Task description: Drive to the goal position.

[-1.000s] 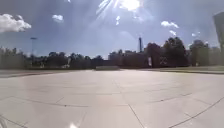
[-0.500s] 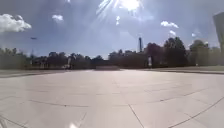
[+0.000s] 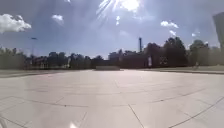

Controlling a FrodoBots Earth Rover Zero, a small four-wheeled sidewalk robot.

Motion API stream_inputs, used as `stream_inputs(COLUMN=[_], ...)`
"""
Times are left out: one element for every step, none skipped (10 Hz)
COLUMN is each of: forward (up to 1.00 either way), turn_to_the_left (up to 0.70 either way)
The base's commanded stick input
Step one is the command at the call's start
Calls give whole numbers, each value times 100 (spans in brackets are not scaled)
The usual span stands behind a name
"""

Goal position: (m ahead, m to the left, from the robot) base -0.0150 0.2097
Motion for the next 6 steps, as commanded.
stream_inputs(forward=[5,4,4,5,5,4], turn_to_the_left=[0,0,0,0,0,0])
